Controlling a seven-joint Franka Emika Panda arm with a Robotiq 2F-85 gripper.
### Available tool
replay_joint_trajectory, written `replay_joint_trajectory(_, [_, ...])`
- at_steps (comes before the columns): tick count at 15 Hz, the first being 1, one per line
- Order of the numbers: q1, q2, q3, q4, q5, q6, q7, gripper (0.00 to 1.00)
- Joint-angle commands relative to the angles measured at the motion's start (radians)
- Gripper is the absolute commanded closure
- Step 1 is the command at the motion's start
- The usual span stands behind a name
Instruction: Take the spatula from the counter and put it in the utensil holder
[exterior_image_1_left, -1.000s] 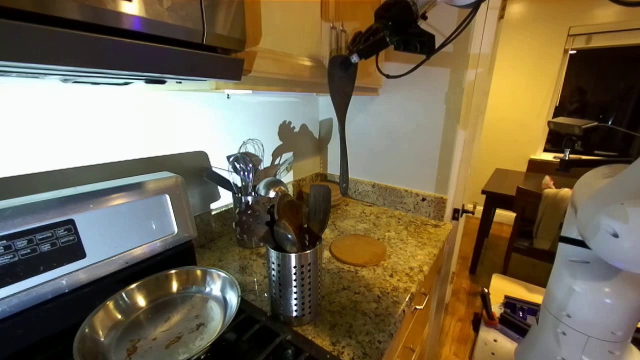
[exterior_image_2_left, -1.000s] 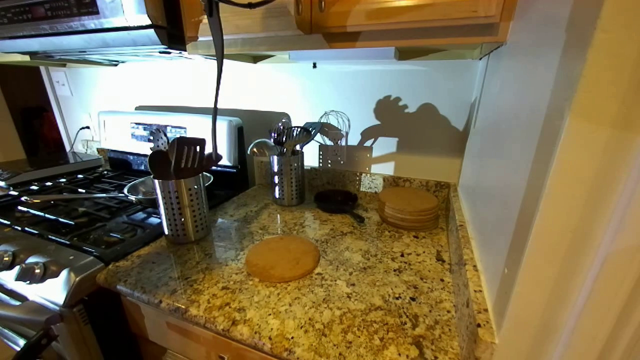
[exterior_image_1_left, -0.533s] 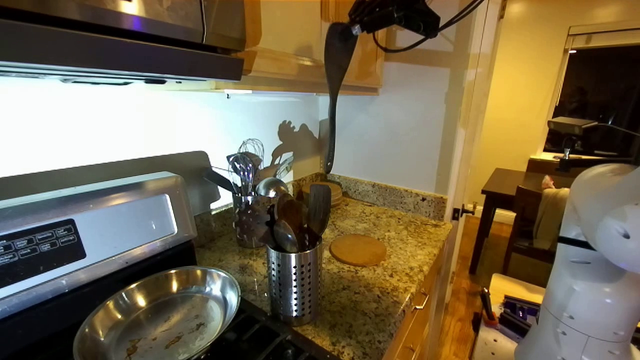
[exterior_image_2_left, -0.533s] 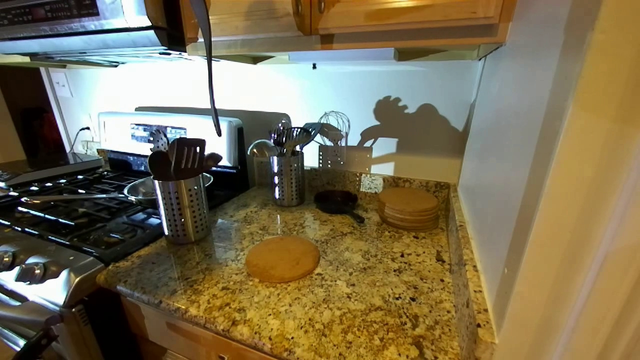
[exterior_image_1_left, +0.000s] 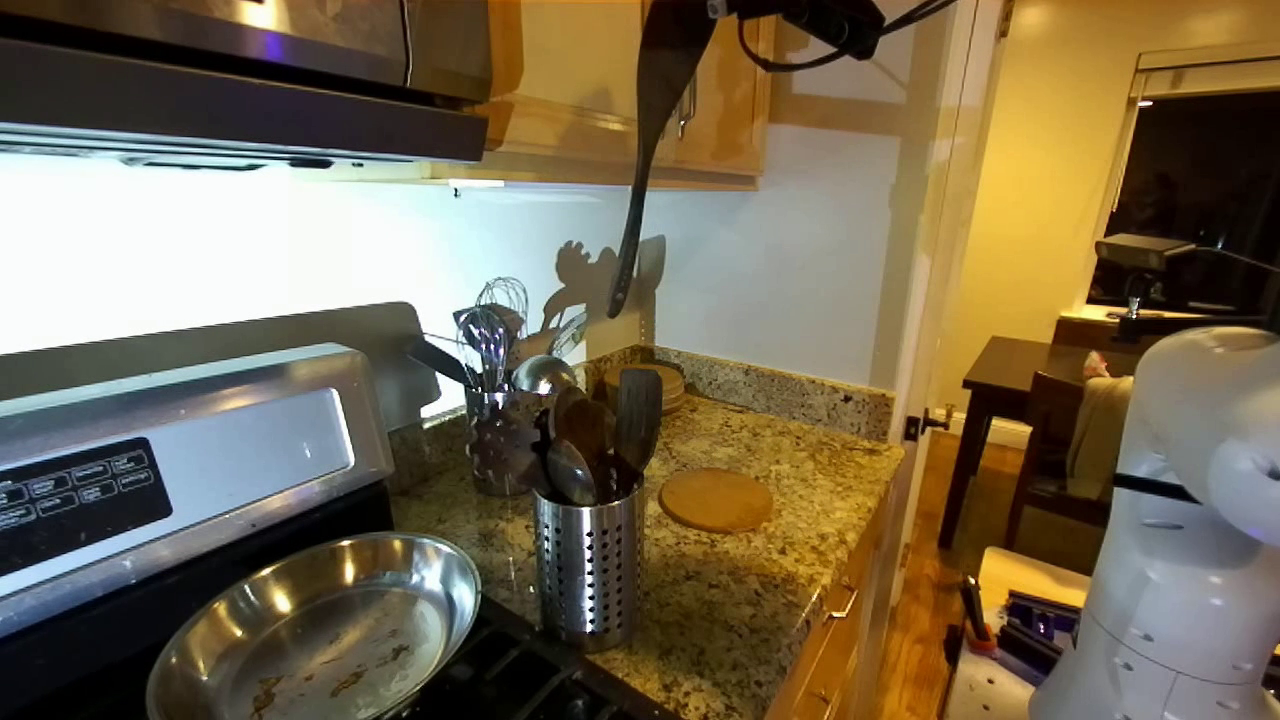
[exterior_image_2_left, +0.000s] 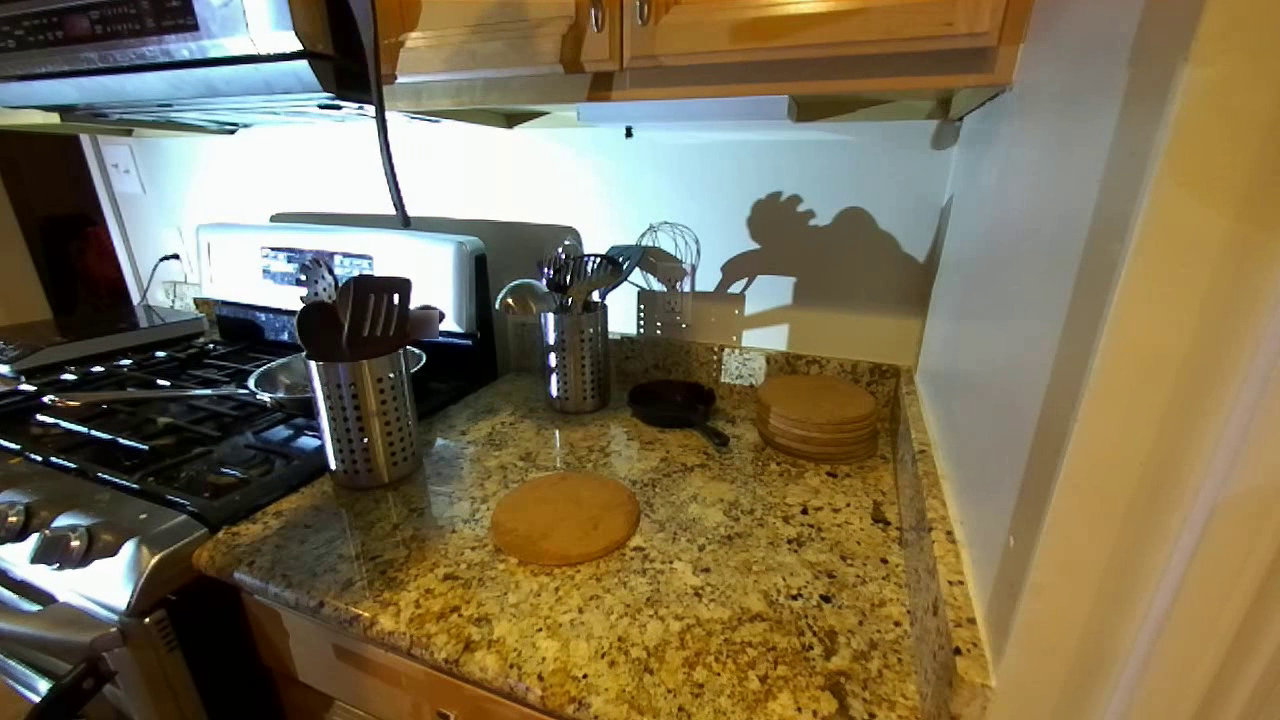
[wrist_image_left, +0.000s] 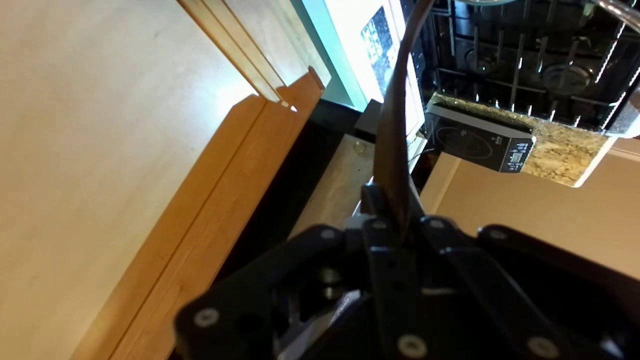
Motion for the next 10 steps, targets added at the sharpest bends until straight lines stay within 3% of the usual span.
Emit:
replay_joint_trajectory(1, [0.041, -0.012, -0.03, -0.044, 0.094, -0.015, -0.056, 0.98])
replay_joint_trajectory(10, [-0.004, 0.081, 0.002, -0.124, 0.14, -0.047, -0.069, 0.98])
